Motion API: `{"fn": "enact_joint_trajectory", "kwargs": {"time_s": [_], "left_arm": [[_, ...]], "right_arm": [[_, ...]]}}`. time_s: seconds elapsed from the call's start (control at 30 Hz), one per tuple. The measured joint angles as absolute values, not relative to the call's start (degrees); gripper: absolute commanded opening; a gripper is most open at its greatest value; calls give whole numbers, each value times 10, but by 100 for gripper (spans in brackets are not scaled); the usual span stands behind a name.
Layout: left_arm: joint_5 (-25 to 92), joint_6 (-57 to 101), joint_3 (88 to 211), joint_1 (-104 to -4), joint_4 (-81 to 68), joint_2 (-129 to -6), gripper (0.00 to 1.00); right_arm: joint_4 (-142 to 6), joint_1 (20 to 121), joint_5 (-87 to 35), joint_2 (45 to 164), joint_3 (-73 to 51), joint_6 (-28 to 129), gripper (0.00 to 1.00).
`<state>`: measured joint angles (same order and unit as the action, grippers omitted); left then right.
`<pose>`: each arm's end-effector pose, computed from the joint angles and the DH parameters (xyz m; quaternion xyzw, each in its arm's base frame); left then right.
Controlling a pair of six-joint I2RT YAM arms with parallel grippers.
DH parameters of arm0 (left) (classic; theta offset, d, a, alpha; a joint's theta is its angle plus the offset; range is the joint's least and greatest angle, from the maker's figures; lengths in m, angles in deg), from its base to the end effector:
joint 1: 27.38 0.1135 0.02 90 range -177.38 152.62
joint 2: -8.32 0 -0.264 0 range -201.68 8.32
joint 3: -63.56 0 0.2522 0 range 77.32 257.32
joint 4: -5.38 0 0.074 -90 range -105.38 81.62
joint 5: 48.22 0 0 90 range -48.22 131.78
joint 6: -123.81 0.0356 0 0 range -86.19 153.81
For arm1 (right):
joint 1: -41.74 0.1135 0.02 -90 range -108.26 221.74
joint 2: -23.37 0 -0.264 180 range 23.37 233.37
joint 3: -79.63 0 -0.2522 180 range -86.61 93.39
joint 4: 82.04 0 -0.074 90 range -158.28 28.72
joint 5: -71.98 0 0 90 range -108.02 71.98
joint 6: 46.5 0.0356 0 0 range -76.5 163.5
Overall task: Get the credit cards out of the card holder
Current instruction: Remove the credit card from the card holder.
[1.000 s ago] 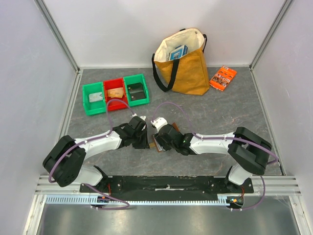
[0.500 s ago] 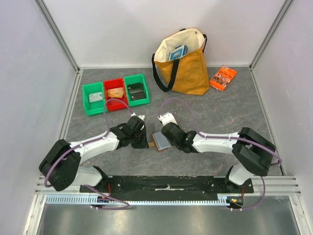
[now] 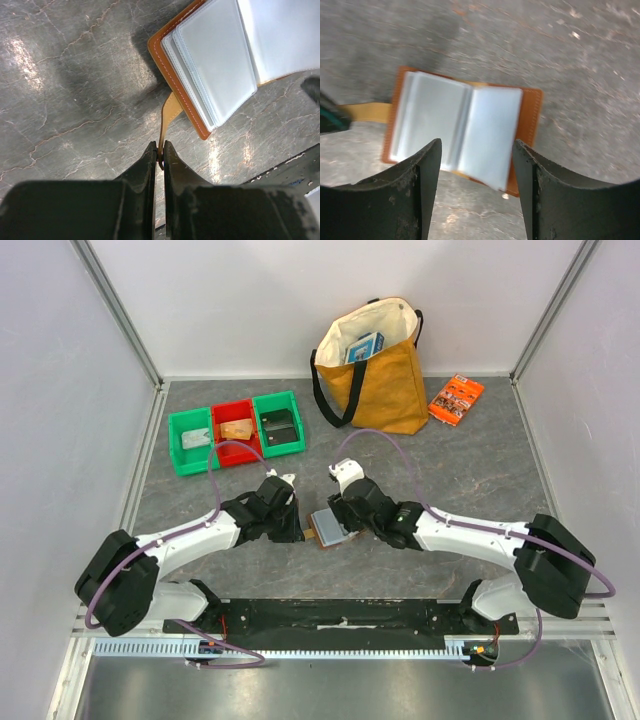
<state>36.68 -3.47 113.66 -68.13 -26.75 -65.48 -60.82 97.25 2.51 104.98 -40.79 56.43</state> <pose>0.1788 -0.1582 0.1751 0.0420 0.9541 -0.2178 0.2013 0.1765 0.2348 0.2065 -0.2621 0.8673 0.0843 0.4148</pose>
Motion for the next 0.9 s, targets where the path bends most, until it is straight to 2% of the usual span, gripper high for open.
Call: {"fn": "enact_joint_trajectory", "kwargs": {"time_s": [0.23,0.4,0.5,0.9], "left_arm": [[366,-35,1137,-681,-268,-655,2],[365,-35,1135,-681,-267,-655,2],[365,-35,1135,-681,-268,-654,2],[365,-35,1135,-681,-269,-647,2]], "right_arm": [[-662,981,-81,1057,-403,542,69],[-690,982,-108,1110,-401,539,76],[-700,982,-113,1138,-402,539,76],[-725,982,-76,1158,-416,538,64]]}}
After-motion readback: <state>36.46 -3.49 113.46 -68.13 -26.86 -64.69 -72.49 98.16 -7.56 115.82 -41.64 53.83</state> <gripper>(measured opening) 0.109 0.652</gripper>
